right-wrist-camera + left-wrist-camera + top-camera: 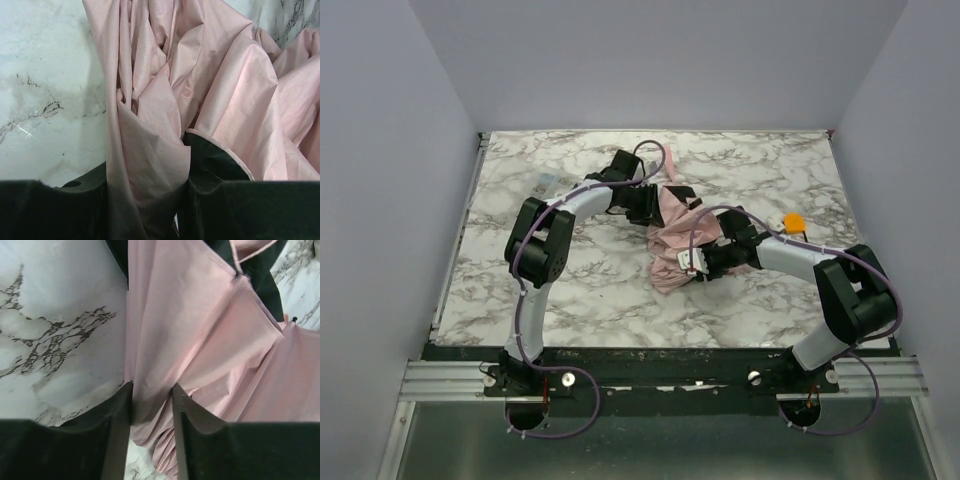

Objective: Put away the umbrella

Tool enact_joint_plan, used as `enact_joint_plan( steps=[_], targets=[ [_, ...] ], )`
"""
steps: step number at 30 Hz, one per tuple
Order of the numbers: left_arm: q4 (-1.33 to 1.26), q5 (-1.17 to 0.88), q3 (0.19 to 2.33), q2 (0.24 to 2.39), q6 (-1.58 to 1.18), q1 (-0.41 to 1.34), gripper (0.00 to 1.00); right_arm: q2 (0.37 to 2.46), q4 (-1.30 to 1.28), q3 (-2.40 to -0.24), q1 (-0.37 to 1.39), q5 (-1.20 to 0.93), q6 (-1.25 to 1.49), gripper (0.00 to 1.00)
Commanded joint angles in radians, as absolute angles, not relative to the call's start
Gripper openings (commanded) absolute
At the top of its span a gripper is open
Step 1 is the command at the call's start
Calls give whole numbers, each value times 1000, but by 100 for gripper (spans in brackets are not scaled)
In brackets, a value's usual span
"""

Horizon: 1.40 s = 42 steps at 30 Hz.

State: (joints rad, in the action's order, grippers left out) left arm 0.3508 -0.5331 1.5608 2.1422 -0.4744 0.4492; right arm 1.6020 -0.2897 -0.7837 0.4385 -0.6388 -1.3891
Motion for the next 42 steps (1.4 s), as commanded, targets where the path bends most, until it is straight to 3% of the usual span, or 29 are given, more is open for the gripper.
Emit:
enact_joint_plan(
  steps=[1,9,21,26,32,42],
  targets=[
    [537,-549,1650,2162,-444,485,28,1622,-468,-756,436,-534,-1386,32],
    [549,-568,1510,2092,-398,561,16,1592,-485,-769,436,-559,-1362,32],
    [308,-803,1279,2087,-493,764,16,1594,-511,-745,491,-555,-1352,29],
    [256,-787,1232,2077,-514,755,20,1581,-527,-714,565,-508,-1375,29],
    [154,-772,1113,1962,-539,672,31,1639,-543,-726,566,-430,-1346,25],
    [-118,-804,930,1729,-615,512,80,1673,-584,-733,566,-400,-1364,25]
  ],
)
